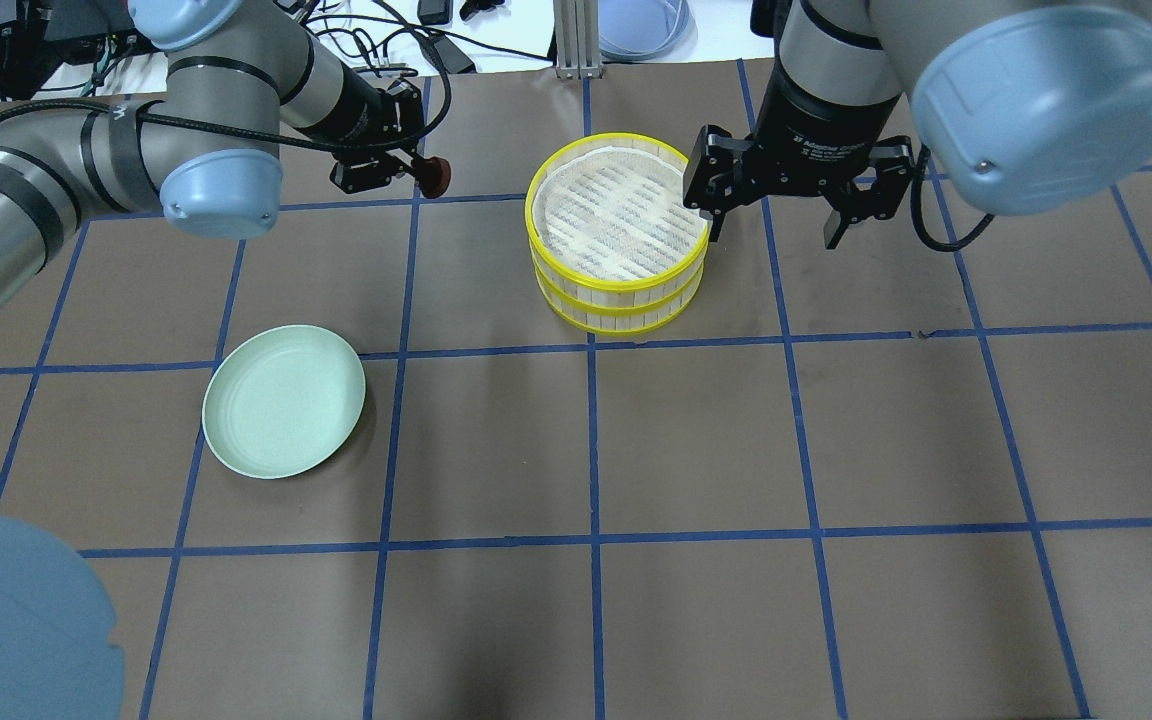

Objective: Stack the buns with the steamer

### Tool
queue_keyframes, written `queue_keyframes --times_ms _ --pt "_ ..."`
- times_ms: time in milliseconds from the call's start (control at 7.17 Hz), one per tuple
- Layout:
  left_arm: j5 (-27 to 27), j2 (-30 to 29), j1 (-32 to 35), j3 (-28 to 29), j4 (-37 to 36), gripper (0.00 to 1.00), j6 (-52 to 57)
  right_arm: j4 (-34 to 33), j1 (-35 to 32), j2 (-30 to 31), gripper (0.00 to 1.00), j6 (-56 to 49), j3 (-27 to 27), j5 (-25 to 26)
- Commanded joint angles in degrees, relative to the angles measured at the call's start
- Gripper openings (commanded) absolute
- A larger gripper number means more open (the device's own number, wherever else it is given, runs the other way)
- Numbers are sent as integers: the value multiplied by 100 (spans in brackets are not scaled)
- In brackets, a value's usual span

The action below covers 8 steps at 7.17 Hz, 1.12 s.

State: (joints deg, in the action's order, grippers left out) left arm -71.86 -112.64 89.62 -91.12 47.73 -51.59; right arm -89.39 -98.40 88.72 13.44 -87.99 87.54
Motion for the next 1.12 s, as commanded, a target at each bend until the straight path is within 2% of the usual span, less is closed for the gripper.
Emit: queue_keyframes --times_ms 0,279,698,837,977 --pt "225 -56 423 -2 -308 0 -711 246 5 216 99 -645 2 0" --pt "208 -187 758 -63 -509 0 -1228 107 23 207 99 -1383 1 -9" --pt "251 -346 838 -90 -607 0 -1651 -43 251 225 99 -1432 -33 -9" --pt "243 -364 838 -116 -572 8 -1653 -105 243 225 99 -1423 -42 0" --pt "243 -373 838 -151 -607 44 -1653 -79 243 234 99 -1223 -51 0"
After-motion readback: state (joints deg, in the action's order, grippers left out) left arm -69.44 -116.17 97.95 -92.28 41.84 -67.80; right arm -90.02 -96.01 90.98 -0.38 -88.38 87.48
